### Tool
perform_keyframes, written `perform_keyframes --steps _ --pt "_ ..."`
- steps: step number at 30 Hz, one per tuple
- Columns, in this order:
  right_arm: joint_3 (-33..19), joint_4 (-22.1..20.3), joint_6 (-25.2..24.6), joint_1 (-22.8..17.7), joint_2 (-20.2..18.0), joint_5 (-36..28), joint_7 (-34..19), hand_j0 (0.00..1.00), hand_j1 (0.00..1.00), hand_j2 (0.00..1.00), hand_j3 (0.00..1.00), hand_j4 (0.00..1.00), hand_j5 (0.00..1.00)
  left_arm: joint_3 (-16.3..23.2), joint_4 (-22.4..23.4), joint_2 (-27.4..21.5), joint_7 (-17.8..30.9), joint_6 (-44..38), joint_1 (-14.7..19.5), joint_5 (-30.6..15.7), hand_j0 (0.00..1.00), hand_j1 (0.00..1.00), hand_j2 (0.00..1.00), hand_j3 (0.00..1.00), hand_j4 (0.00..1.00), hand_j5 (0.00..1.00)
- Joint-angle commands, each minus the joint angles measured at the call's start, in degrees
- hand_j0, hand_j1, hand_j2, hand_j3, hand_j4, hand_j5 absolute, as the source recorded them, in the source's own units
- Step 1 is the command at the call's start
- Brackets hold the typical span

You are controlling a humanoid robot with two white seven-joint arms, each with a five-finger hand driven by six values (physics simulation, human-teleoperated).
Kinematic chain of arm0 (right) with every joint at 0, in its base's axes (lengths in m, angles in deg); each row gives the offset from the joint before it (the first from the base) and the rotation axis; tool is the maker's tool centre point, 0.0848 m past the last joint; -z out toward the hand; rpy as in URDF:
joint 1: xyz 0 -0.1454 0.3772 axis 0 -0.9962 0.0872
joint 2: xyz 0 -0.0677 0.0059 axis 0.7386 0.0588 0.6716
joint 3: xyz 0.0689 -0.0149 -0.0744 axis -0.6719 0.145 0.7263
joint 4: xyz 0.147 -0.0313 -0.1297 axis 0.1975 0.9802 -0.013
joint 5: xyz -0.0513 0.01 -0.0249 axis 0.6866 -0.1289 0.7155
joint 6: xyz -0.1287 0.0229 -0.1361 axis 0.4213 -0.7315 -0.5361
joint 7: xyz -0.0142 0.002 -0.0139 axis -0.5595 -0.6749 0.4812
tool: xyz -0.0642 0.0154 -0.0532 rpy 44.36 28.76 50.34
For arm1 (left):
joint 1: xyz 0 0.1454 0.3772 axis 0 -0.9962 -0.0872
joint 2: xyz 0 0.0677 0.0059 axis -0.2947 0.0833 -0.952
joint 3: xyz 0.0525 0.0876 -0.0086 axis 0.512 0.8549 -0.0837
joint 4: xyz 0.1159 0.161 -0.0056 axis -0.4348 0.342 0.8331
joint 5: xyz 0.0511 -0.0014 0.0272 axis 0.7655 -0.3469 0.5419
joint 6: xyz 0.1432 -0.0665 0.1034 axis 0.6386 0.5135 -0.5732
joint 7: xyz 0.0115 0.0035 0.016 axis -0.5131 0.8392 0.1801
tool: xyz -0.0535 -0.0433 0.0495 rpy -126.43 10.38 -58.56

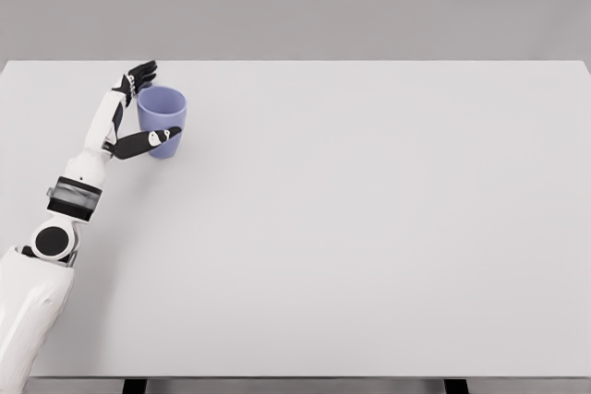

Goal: Flip the cup with left arm and place it on the table

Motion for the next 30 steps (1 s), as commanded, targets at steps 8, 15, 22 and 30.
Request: perform_keyframes --steps 8,15,22,30 --pt "0.0 0.0 0.0 0.0 0.0 0.0 -0.01 1.0 1.0 1.0 1.0 1.0 1.0 -0.49 -1.9 -0.21 -0.01 0.0 -1.49 -0.25 0.97 0.97 0.97 0.97 0.97 0.97" --pt "0.0 0.0 0.0 0.0 0.0 0.0 -0.01 1.0 1.0 1.0 1.0 1.0 1.0 -1.11 -3.48 -0.3 -0.01 0.0 -2.37 -0.25 1.0 1.0 1.0 1.0 1.0 1.0" --pt "0.0 0.0 0.0 0.0 0.0 0.0 -0.01 1.0 1.0 1.0 1.0 1.0 1.0 -1.28 -3.48 -0.74 0.08 0.0 -2.46 -0.25 1.0 1.0 1.0 1.0 1.0 1.0" --pt "0.0 0.0 0.0 0.0 0.0 0.0 -0.01 1.0 1.0 1.0 1.0 1.0 1.0 -4.27 -7.62 -2.23 0.26 0.0 -5.36 -0.42 1.0 1.0 1.0 1.0 1.0 1.0"
